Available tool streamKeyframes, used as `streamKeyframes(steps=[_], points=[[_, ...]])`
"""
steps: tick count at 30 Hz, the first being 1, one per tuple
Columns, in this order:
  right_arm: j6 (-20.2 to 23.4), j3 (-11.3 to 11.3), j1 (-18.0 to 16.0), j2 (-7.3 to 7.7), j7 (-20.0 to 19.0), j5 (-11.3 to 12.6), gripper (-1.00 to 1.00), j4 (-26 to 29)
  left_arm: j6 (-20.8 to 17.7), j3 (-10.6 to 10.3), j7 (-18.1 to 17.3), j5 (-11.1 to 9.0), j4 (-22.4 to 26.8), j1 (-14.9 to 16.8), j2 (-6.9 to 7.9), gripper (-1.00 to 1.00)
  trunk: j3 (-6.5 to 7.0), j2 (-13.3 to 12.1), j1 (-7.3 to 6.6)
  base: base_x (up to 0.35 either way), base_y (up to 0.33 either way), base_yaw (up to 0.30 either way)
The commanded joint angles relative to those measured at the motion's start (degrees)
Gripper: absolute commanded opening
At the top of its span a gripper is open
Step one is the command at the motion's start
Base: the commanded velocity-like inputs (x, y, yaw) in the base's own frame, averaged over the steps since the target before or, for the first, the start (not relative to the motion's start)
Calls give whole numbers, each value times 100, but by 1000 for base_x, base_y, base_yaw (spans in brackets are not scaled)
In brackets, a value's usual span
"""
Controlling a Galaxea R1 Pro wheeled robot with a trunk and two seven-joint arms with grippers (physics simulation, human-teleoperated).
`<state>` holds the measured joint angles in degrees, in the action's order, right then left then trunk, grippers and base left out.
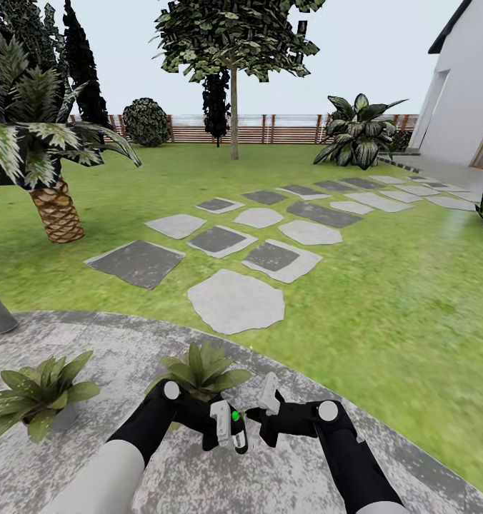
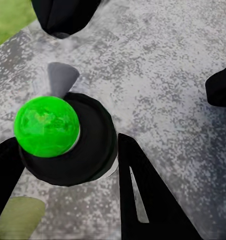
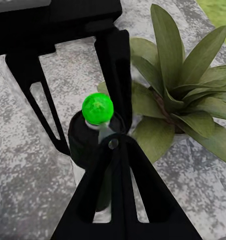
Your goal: Pick up the pesticide atomizer in the garden and spray insectifuge to fully cover both potted plants in the garden.
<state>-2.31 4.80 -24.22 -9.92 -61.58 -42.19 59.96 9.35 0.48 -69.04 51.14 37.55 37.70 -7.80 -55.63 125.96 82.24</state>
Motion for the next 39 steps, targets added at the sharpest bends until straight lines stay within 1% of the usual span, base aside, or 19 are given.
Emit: streamKeyframes(steps=[1,4,7,8,13,16,18,20,21,22,23,25,26,27,30,32,33,35,39], points=[[-24,21,-3,-8,-33,-43,-100,7,53,10,-6,120,7,1,133,-100,-5,2,-1,0,0,0],[-24,21,-3,-8,-37,-43,-100,7,46,13,-4,254,11,-34,525,-100,-5,2,-1,0,0,0],[-24,21,-3,-8,-31,-43,-100,7,49,9,-4,278,14,-70,823,-100,-5,2,-1,0,0,0],[-24,21,-3,-8,-30,-47,100,7,49,7,-4,280,11,-78,956,-100,-5,2,-1,0,0,0],[-25,40,-3,-8,-7,-63,100,-2,31,53,42,277,7,-94,1531,-100,-5,2,-1,0,0,0],[-48,78,-3,-8,9,-78,100,-20,-4,120,91,225,-8,-95,1779,-100,-5,2,-1,0,0,0],[-55,129,1,-8,23,-84,100,-26,-22,362,249,204,-42,-93,1853,-100,-5,2,-1,0,0,0],[-57,318,10,180,88,-83,100,-47,-65,687,480,203,-59,-92,1852,-100,-5,2,-1,0,0,0],[-60,558,16,340,140,-81,100,-119,-169,935,617,215,-66,-90,1844,-100,-5,2,-1,0,0,0],[-63,763,22,428,166,-80,100,-200,-295,1057,672,220,-68,-89,1841,-100,-5,2,-1,0,0,0],[-65,1165,27,545,215,-82,100,-352,-543,1161,722,227,-71,-88,1835,-100,-5,2,-1,0,0,0],[-82,1863,30,713,307,-96,100,-575,-888,1216,750,215,-72,-87,1826,-100,-5,2,-1,0,0,0],[-112,2394,31,817,367,-108,100,-742,-1126,1234,762,200,-72,-82,1819,-100,-5,2,-1,0,0,0],[-138,2711,31,879,395,-113,100,-837,-1275,1241,770,188,-73,-76,1813,-100,-5,2,-1,0,0,0],[-193,3580,42,1081,462,-120,100,-1004,-1770,1263,797,174,-73,-44,1712,-100,-5,2,-1,0,0,0],[-202,3986,49,1129,694,-123,100,-1035,-2010,1273,801,171,-73,-28,1640,-100,-5,2,-1,0,0,0],[-205,4272,54,1143,1071,-129,100,-1076,-2181,1276,803,169,-73,-18,1581,-100,-5,2,-1,0,0,0],[-233,4549,85,1155,1768,-130,100,-1292,-2455,1274,808,178,-60,-12,1478,-100,-5,2,-1,0,0,0],[-722,4735,123,1216,3686,-131,100,-2302,-3198,1274,804,188,-36,-9,1376,-100,-5,2,-1,0,0,0]])
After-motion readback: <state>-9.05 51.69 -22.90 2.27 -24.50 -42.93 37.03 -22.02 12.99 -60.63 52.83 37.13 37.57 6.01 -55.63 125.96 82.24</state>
